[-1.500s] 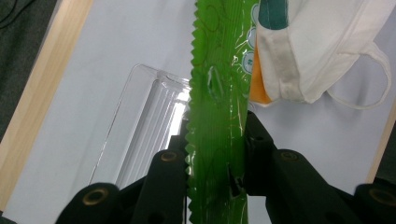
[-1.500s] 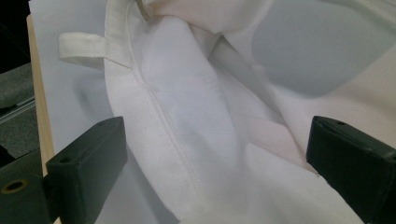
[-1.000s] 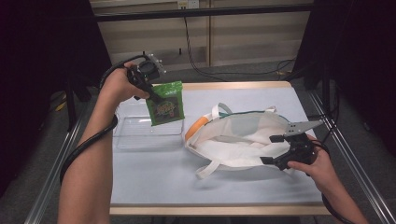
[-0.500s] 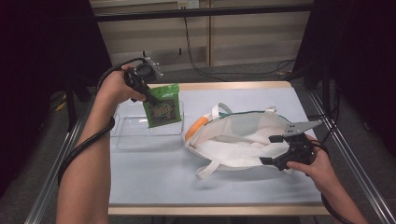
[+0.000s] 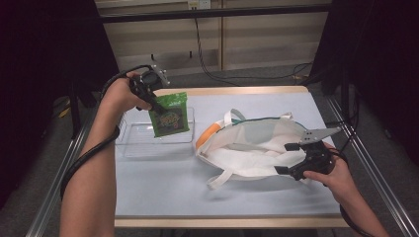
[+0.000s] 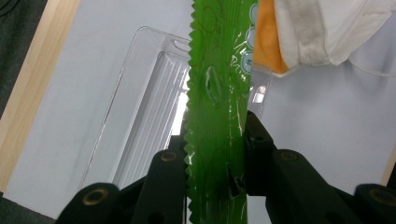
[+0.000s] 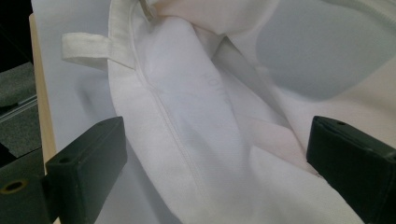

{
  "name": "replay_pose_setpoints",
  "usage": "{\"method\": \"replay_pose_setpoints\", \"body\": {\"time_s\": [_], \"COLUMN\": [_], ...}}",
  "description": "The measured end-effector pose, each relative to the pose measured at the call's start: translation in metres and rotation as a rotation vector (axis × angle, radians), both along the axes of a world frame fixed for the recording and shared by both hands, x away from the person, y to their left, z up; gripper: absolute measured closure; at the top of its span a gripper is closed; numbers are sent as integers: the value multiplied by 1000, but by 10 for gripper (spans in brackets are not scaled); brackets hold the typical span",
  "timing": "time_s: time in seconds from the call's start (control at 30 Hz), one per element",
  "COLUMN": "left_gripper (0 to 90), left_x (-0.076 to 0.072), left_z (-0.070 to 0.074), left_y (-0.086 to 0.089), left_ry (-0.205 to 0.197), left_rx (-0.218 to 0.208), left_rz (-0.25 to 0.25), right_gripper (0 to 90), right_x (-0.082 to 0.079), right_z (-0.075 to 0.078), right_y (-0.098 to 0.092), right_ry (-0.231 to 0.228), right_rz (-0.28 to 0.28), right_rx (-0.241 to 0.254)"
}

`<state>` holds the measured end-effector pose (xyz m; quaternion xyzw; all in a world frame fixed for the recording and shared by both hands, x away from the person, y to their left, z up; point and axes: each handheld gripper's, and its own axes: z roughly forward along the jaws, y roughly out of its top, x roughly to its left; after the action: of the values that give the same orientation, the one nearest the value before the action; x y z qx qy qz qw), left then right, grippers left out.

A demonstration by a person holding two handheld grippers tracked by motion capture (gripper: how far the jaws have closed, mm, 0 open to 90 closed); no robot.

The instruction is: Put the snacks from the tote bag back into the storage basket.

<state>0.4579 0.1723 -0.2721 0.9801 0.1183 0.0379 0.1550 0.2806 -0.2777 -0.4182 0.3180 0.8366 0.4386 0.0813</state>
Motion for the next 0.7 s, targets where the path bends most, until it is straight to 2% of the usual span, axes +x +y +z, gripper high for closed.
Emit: {"method": "replay_pose_setpoints", "body": {"time_s": [0.03,0.13,0.23,0.27,0.3,0.33,0.37,0.47,0.53,0.57,0.6,0.63,0.7], "left_gripper": [747,746,746,746,746,746,746,745,744,744,744,744,743], "left_x": [1,0,-2,-2,-3,-1,-2,-1,0,-3,-3,-2,-3], "left_z": [0,-1,-5,-5,-6,-5,-6,-6,-6,-9,-10,-9,-11], "left_y": [0,0,-1,-1,-2,-1,-1,1,2,1,2,2,2], "left_ry": [-3,0,0,-1,-1,-1,1,3,4,7,11,6,8], "left_rx": [5,3,-25,-14,-32,-6,-17,8,12,-26,-30,-9,-31], "left_rz": [-16,-17,10,-4,13,-13,1,-30,-26,13,19,-4,13], "right_gripper": [46,46,46,46,46,46,46,46,46,46,46,46,46], "right_x": [0,0,0,0,0,0,0,0,0,0,0,0,0], "right_z": [0,0,0,0,0,0,0,0,0,0,0,0,0], "right_y": [0,0,0,0,0,0,0,0,0,0,0,0,1], "right_ry": [0,0,-2,-4,-1,-3,-3,-5,-5,-3,-5,-7,-6], "right_rz": [1,0,3,2,2,3,3,6,8,5,10,10,11], "right_rx": [1,1,1,2,5,3,4,2,0,2,1,0,1]}}
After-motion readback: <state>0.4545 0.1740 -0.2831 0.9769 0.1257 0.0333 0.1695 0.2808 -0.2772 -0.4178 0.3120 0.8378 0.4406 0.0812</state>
